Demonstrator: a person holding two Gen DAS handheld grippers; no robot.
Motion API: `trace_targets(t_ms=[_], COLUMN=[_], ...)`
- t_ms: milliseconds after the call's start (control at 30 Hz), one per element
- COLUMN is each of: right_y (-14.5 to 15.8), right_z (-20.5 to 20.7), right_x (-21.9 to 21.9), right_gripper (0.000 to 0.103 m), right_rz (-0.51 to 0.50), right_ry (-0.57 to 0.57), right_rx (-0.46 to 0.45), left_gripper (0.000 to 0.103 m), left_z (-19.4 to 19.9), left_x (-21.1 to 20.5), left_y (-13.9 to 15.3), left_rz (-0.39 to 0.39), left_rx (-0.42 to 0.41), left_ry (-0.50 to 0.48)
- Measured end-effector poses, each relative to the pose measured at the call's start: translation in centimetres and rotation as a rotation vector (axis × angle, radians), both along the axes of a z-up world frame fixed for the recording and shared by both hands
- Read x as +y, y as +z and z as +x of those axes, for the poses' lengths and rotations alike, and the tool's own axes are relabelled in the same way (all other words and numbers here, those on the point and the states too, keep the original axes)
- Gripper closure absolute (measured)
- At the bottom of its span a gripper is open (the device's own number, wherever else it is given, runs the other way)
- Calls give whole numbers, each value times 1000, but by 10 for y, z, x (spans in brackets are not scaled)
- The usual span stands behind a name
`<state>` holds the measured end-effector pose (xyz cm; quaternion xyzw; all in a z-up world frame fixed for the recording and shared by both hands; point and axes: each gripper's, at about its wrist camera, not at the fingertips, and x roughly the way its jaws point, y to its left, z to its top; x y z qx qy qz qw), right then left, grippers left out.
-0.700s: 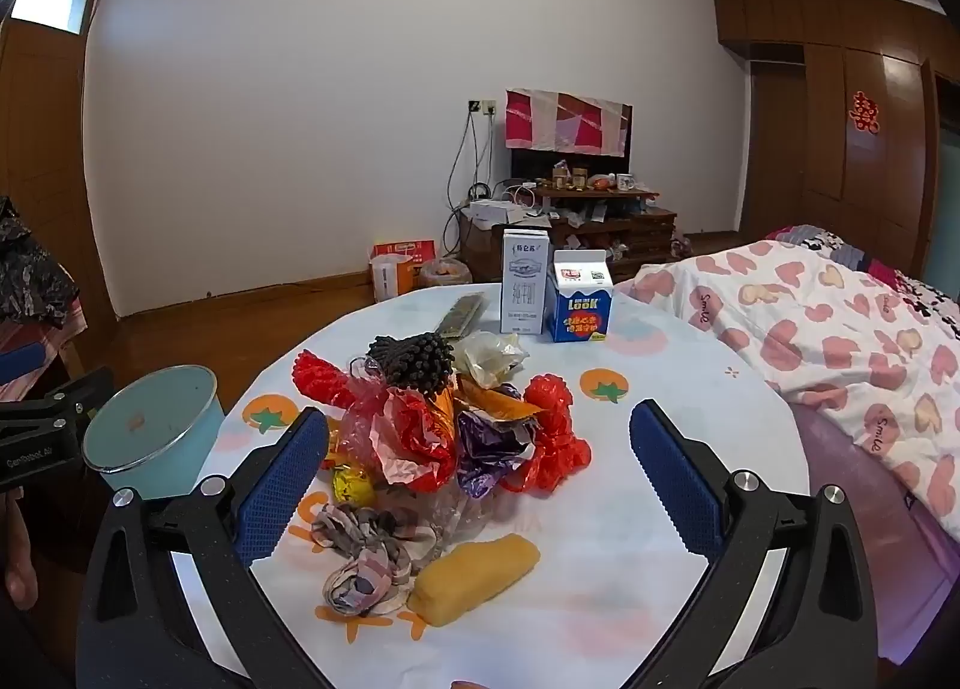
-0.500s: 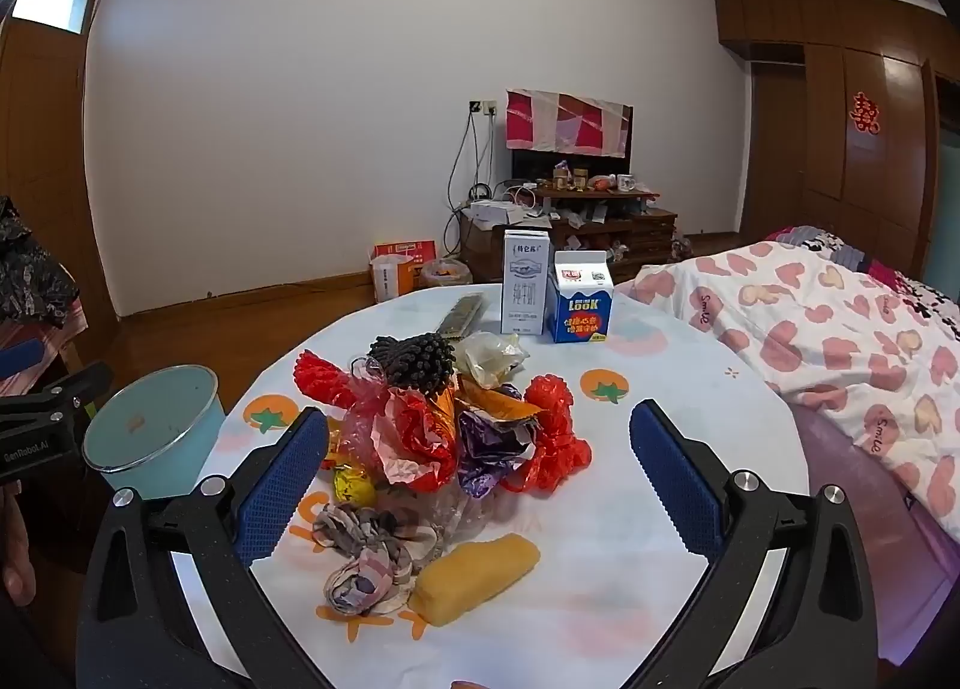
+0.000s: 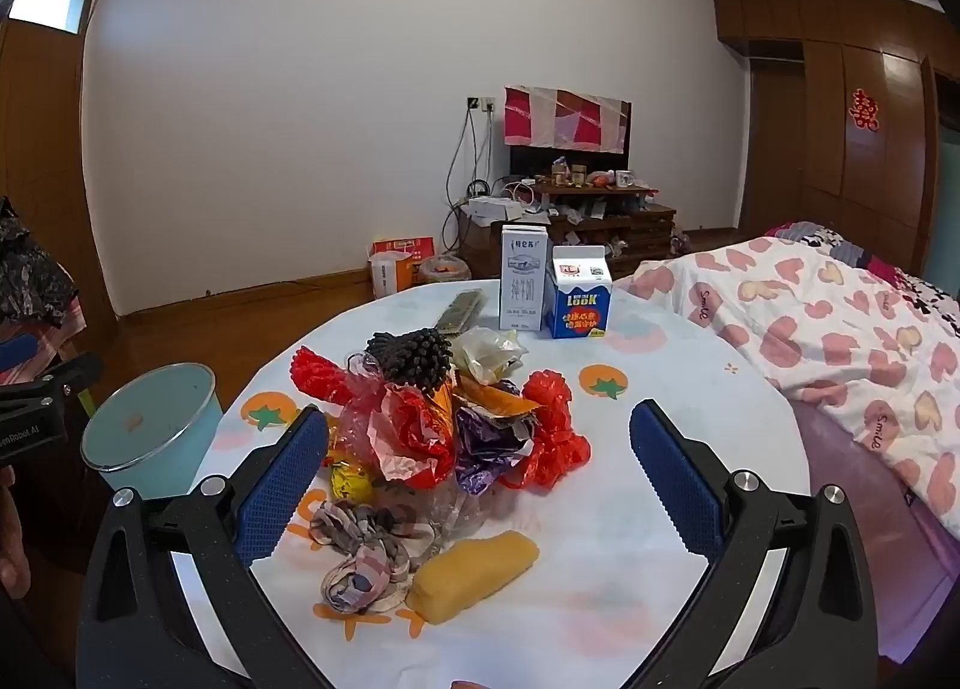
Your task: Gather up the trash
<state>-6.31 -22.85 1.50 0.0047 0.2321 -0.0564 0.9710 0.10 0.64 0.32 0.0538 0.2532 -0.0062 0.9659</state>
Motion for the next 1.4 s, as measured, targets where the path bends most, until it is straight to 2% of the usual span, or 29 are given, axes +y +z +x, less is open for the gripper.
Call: trace_targets(t_ms=[1400], right_y=[-5], right_z=[-4], right_x=[-3], right_gripper=[4], right_rz=[-4], right_ry=[-1], right_rx=[7], left_gripper=[6], left_z=[1], left_x=[7], left_y=[2], left_rz=[0], left_rx=[-5], left_ry=[12])
